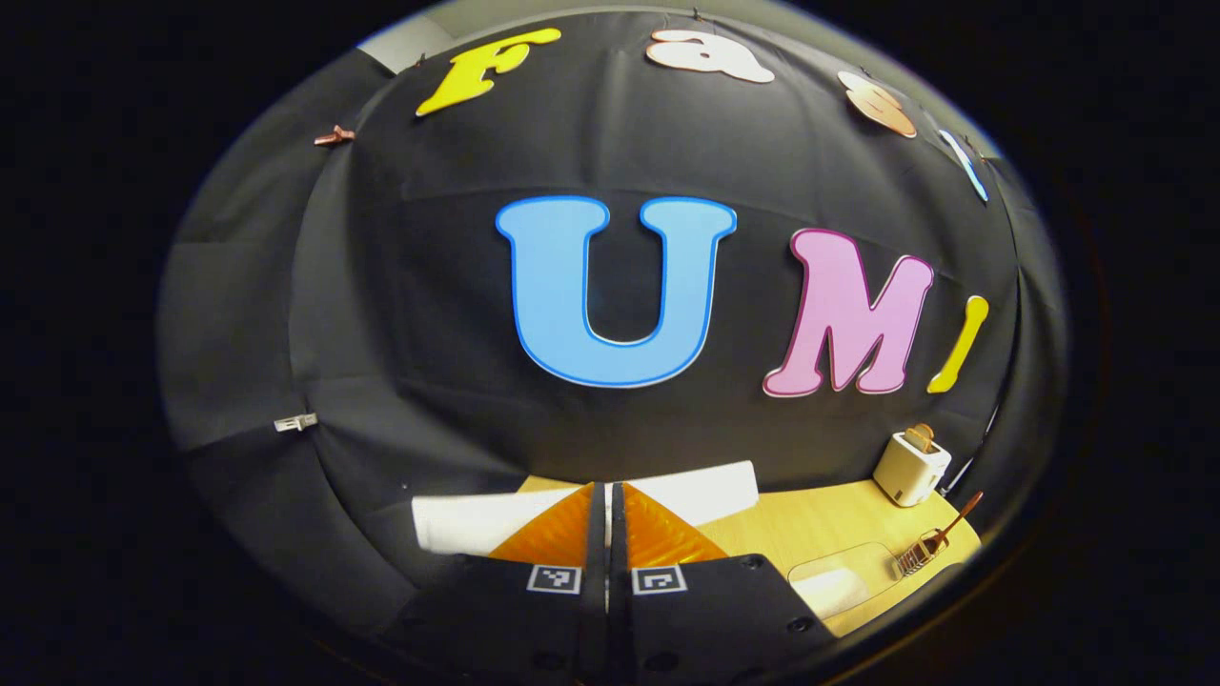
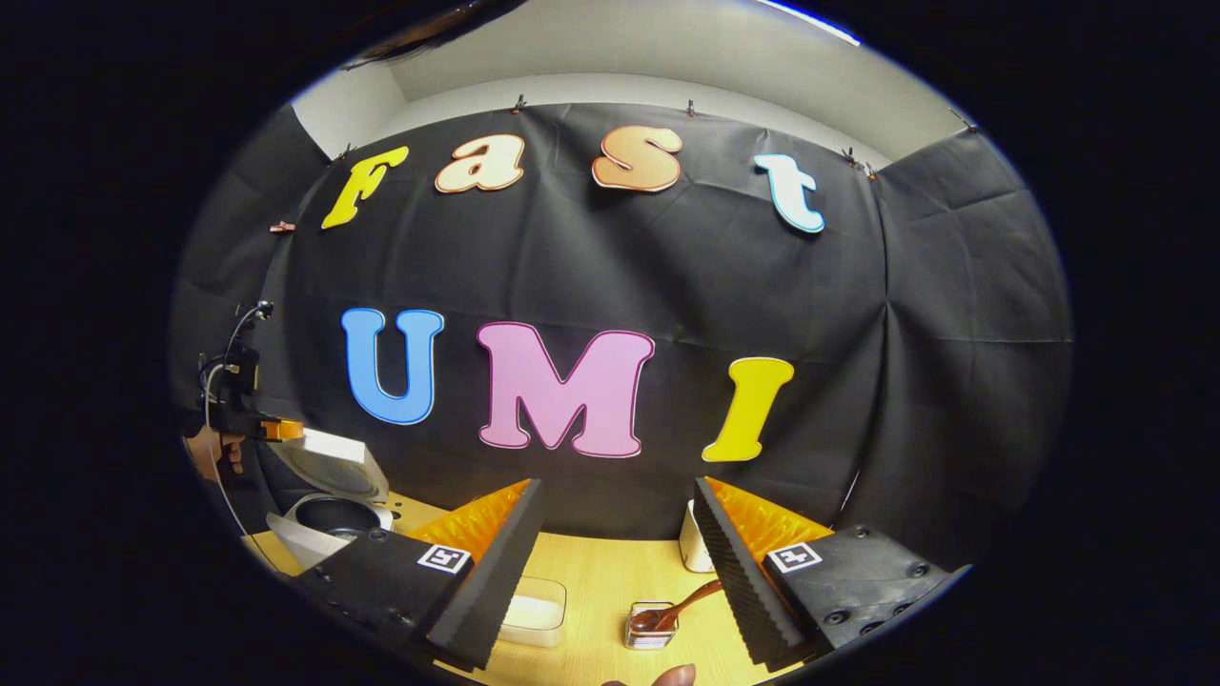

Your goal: Close the left gripper, press the button to open the rice cooker; take a wooden spoon from the chopstick holder with the right hand, scoop a spoonful of rice and pour it into the rice cooker, then put the wooden spoon back into the chopstick holder.

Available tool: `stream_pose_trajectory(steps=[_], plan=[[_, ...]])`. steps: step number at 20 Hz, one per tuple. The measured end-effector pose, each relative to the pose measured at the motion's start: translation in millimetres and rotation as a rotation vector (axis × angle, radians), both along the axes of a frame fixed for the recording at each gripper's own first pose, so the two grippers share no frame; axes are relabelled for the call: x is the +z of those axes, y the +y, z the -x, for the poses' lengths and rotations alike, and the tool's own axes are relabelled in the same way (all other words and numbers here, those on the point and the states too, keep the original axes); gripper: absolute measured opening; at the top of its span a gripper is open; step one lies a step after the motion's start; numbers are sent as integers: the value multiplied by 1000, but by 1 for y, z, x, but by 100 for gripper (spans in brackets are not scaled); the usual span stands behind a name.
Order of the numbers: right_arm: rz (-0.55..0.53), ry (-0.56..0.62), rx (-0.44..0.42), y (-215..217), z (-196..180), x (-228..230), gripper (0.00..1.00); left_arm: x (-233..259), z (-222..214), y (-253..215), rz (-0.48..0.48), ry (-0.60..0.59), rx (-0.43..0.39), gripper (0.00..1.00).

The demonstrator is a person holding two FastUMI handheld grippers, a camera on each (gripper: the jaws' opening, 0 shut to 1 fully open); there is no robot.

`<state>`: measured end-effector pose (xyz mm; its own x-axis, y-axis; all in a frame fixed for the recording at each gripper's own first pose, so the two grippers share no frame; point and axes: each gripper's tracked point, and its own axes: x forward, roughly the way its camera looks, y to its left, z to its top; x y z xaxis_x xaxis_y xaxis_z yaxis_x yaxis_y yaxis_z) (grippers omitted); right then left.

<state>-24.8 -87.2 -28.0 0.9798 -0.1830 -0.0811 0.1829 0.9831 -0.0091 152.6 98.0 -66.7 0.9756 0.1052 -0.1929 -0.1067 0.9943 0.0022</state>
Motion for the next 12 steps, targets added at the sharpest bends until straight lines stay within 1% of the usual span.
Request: stream_pose_trajectory(steps=[4,6,8,9,10,11,12], plan=[[-38,18,7,-7,-1,-13,97,23,14,1,1,-88,16,5],[-75,37,0,-16,0,-26,97,30,22,-9,12,-117,3,8],[-105,56,-22,-30,2,-42,96,32,30,-23,19,-128,-27,26],[-116,70,-33,-37,3,-52,90,31,34,-30,17,-124,-41,44],[-122,83,-39,-41,5,-61,90,27,37,-38,11,-118,-57,62],[-129,101,-40,-47,4,-74,96,24,39,-44,-3,-112,-53,80],[-135,119,-40,-51,4,-87,96,20,44,-50,-16,-105,-58,99]])
